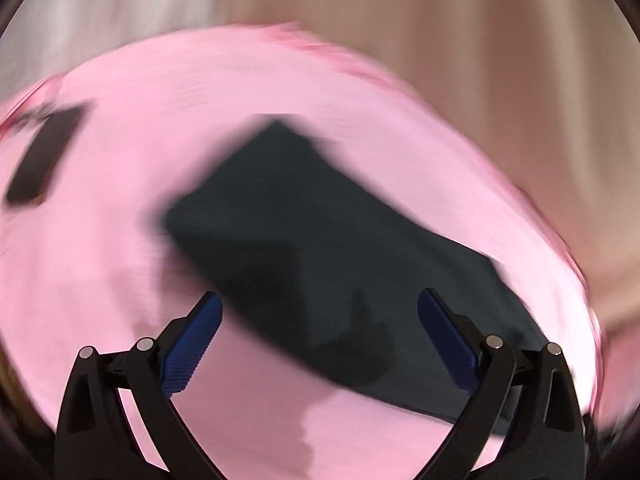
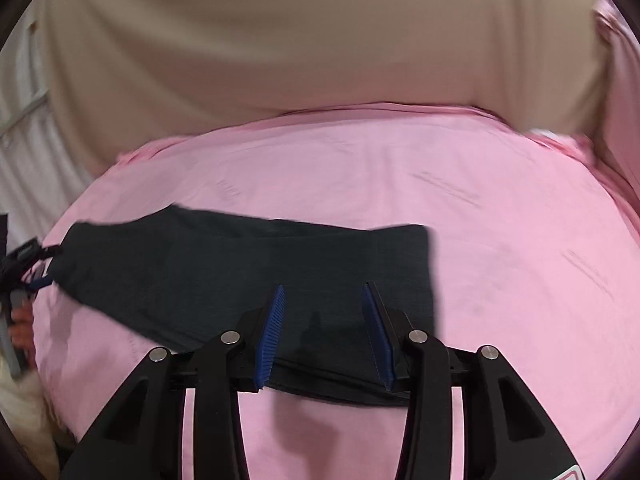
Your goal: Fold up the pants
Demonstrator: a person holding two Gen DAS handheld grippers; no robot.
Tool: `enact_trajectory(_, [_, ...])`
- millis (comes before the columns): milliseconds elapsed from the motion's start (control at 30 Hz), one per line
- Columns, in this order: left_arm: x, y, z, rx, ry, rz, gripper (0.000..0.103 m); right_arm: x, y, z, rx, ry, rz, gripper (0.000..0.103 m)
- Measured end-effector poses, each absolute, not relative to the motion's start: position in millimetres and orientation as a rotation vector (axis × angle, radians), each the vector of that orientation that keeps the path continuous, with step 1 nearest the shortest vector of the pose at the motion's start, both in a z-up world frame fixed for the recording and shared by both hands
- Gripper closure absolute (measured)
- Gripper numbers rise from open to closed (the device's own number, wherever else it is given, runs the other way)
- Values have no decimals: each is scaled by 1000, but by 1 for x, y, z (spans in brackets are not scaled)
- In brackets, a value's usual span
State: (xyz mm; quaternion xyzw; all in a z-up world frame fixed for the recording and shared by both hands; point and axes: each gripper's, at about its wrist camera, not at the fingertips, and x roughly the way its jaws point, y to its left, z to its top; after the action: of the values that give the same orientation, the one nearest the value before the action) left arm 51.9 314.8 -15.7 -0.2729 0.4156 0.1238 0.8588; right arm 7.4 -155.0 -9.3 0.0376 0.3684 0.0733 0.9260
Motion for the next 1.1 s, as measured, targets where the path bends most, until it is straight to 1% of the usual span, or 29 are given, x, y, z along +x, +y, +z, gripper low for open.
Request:
enact_trajectory(67, [50, 349, -32, -651, 895, 315, 7, 26, -112, -19, 24, 789, 239, 58])
enact_trajectory(133, [53, 364, -42, -694, 909, 322, 7, 40, -72, -28, -48, 813, 309, 55])
enact_trajectory(200, [57, 367, -45, -693, 901, 297, 5, 54, -35, -38, -99, 843, 374, 52])
enact_trajectory(267, [64, 362, -45, -682, 899, 263, 5, 63, -8, -51, -169, 862, 400, 52])
enact_trajectory(300, [68, 360, -45, -678, 899, 249, 5, 64, 0, -58, -215, 864, 371, 52])
enact_trajectory(333, [74, 357, -46, -665, 898, 238, 5, 69, 7, -67, -271, 872, 327, 55])
enact_trajectory(367, [81, 356, -46, -646, 899, 235, 5, 74, 8, -74, -280, 889, 310, 63])
enact_trajectory(400, [84, 355, -45, -635, 897, 237, 11, 76, 4, -75, -246, 888, 317, 71])
enact_trajectory(433, [89, 351, -44, -616, 892, 234, 17, 78, 2, -75, -219, 899, 318, 74])
enact_trajectory(467, [92, 347, -43, -582, 897, 253, 28, 80, -1, -72, -204, 903, 323, 75])
enact_trajectory(500, [93, 343, -43, -558, 899, 273, 36, 81, -3, -71, -191, 903, 326, 76])
enact_trajectory(533, [93, 342, -43, -529, 902, 292, 39, 82, -7, -70, -170, 903, 330, 72])
enact_trajectory(567, [94, 338, -42, -507, 898, 301, 54, 84, -11, -71, -140, 911, 332, 65])
enact_trajectory(600, [94, 337, -40, -499, 893, 296, 73, 85, -17, -73, -117, 916, 322, 43])
enact_trajectory(633, [93, 335, -38, -497, 893, 302, 78, 82, -18, -73, -98, 909, 316, 33])
enact_trajectory(700, [92, 332, -32, -477, 894, 304, 84, 80, -21, -75, -64, 895, 324, 32])
enact_trajectory(767, [92, 330, -27, -453, 890, 311, 85, 79, -25, -75, -44, 885, 331, 32])
enact_trajectory(833, [92, 324, -21, -420, 883, 324, 86, 73, -31, -75, -20, 878, 341, 29])
enact_trajectory(1100, [92, 291, 14, -327, 837, 324, 88, 62, -59, -73, 130, 866, 365, 25])
